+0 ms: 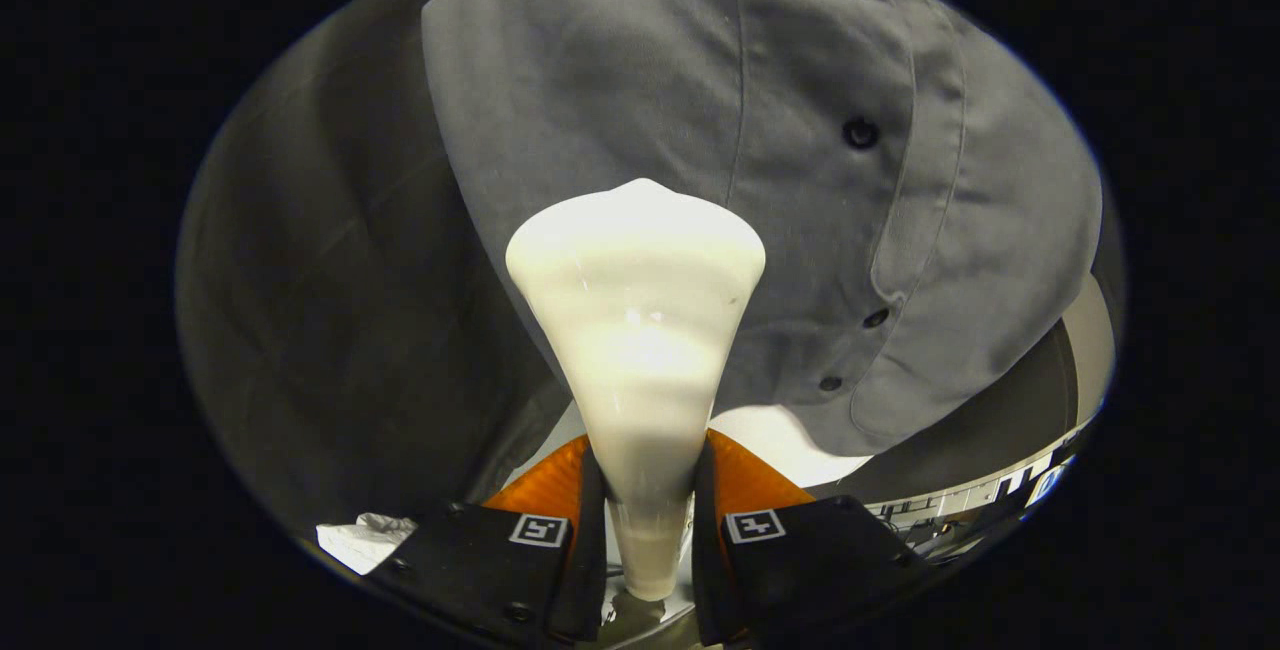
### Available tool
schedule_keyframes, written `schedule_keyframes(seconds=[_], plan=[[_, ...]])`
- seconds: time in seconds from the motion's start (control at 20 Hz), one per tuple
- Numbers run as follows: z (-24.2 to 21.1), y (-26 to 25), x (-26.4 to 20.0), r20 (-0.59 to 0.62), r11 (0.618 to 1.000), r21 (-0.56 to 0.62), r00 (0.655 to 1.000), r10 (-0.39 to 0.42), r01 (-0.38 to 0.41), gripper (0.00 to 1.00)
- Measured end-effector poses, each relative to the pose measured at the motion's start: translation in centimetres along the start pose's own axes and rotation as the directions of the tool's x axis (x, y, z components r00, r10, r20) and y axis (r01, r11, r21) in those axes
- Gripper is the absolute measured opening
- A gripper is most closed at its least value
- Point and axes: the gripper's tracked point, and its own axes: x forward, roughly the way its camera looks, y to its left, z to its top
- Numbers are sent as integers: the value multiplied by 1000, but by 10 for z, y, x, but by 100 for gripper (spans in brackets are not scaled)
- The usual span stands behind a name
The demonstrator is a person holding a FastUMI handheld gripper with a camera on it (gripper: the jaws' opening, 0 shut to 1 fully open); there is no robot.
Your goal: Iron the clothes twice with a garment steamer, once on the left side and once on the right side.
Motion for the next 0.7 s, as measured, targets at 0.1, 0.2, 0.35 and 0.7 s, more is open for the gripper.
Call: schedule_keyframes(seconds=[0.1, 0.2, 0.35, 0.7], plan=[[-14, -5, 8, -23, 1000, 3, 1000, -8, 8, 43], [-25, -8, 16, -45, 1000, 8, 999, -16, 16, 43], [-37, -6, 20, -75, 1000, 10, 997, -25, 26, 43], [-69, -9, 35, -138, 999, 14, 990, -32, 34, 43]])
